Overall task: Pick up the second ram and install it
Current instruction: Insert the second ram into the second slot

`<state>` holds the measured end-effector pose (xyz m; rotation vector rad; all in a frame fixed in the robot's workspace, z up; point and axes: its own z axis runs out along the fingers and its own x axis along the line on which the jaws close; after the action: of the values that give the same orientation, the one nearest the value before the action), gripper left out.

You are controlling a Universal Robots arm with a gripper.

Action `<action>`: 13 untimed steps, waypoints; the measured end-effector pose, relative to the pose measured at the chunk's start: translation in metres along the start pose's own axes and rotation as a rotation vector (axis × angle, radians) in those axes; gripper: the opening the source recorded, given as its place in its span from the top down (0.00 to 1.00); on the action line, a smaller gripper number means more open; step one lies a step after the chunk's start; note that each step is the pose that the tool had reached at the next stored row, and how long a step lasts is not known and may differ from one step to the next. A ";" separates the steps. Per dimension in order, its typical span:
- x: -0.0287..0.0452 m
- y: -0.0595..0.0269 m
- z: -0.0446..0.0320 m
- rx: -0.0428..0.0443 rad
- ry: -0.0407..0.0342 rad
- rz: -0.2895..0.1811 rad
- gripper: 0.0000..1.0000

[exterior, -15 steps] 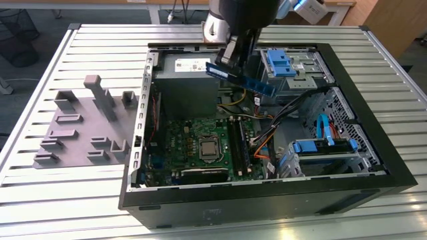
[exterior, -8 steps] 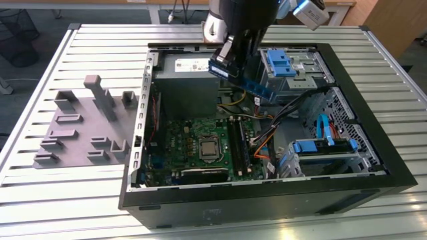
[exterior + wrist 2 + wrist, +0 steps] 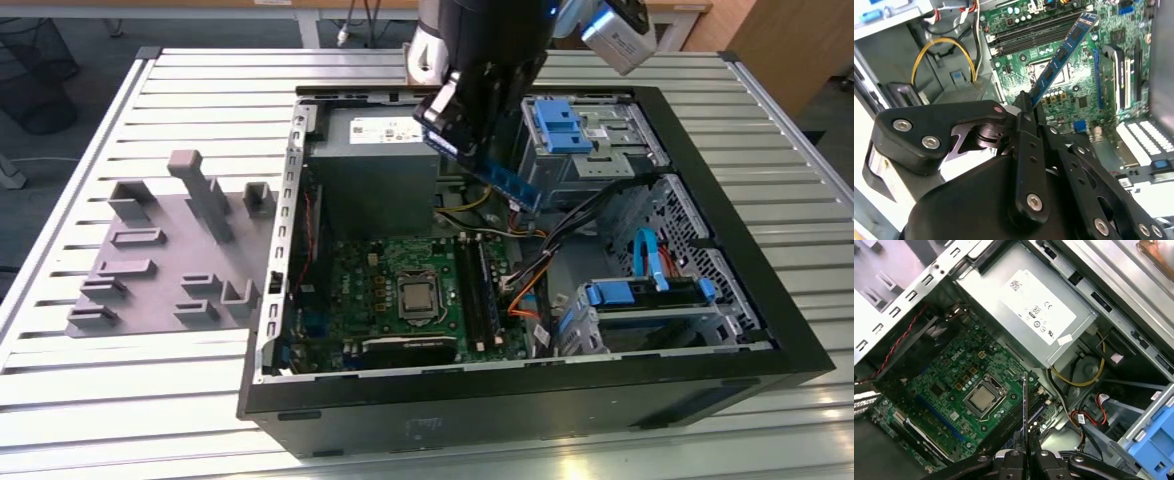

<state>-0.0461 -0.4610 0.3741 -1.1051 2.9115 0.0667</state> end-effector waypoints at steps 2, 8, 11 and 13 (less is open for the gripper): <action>0.0000 0.0000 0.0007 0.0015 -0.0012 0.037 0.86; 0.0001 -0.0001 0.0027 0.0058 -0.0044 0.145 0.86; 0.0001 -0.0001 0.0038 0.0081 -0.0061 0.200 0.86; 0.0002 -0.0001 0.0045 0.0095 -0.0072 0.236 0.86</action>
<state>-0.0461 -0.4610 0.3696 -0.7529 3.0168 0.0612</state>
